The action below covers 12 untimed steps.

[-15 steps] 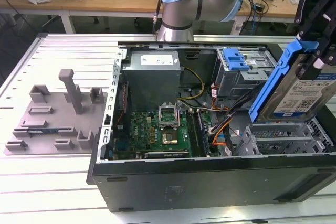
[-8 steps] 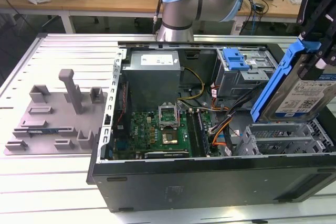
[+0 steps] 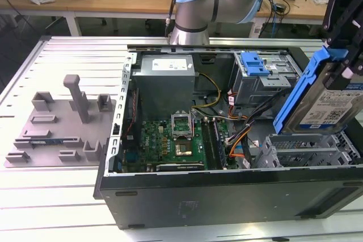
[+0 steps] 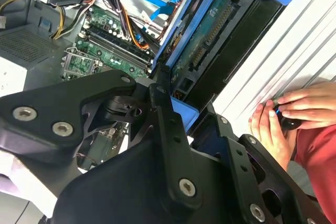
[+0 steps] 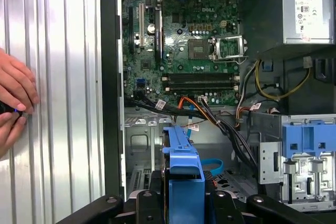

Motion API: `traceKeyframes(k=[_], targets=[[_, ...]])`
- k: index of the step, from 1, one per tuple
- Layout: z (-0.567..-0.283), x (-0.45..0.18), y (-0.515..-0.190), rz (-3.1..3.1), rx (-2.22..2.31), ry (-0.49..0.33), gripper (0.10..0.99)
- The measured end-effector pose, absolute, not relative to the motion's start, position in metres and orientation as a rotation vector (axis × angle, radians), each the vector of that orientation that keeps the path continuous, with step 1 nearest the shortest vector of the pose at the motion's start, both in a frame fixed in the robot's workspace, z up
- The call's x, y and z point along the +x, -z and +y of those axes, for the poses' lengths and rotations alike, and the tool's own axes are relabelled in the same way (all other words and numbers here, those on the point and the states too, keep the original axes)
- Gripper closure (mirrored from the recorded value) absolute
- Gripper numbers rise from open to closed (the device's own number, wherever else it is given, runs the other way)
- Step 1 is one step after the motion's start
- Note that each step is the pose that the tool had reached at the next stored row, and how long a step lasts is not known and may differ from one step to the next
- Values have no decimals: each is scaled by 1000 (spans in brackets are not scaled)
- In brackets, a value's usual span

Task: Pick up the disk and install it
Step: 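Insert the disk into the insertion slot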

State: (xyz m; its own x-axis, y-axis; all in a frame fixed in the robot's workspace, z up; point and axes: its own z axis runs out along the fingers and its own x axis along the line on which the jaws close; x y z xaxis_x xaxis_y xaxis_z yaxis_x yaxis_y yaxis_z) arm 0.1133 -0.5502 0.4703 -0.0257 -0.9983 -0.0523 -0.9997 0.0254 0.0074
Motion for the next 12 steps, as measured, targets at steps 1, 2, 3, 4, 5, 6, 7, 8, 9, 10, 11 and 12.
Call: traceKeyframes(k=[1, 2, 3, 4, 5, 6, 7, 8, 9, 10, 11, 12], targets=[[-550, 113, -470, 2226, -2170, -65, 718], [-550, 113, -470, 2226, -2170, -65, 718], [-550, 113, -470, 2226, -2170, -65, 718], [-550, 113, -470, 2226, -2170, -65, 718], [-550, 113, -470, 2226, -2170, -65, 718], [-550, 113, -470, 2226, -2170, -65, 718], [-551, 113, -470, 2226, -2170, -65, 718], [-551, 113, -470, 2226, -2170, -65, 718], [-551, 113, -470, 2226, -2170, -65, 718], [-551, 113, -470, 2226, -2170, -65, 718], [-552, 113, -469, 2226, -2170, -65, 718], [-552, 113, -469, 2226, -2170, -65, 718]])
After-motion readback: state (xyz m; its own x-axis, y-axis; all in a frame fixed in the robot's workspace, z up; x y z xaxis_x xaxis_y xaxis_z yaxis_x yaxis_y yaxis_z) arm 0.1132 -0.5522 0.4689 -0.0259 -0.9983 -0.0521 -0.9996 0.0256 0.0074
